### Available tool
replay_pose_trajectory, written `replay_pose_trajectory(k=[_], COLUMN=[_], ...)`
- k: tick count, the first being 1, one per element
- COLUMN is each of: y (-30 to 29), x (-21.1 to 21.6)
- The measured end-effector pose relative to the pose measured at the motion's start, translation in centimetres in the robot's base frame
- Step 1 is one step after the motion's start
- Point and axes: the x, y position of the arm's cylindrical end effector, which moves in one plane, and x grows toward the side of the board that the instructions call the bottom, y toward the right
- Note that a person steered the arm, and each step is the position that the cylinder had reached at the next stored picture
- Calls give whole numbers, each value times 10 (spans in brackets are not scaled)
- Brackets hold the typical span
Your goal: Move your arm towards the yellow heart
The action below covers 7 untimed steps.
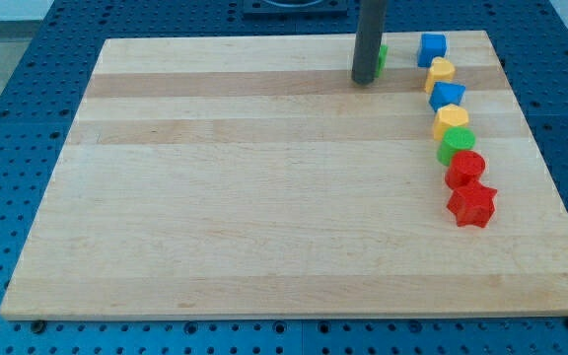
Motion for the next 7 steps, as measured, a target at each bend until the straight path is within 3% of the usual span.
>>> replay_pose_trajectory(k=[3, 4, 5, 7], y=[0, 0, -4, 11], x=[-16, 20, 102, 310])
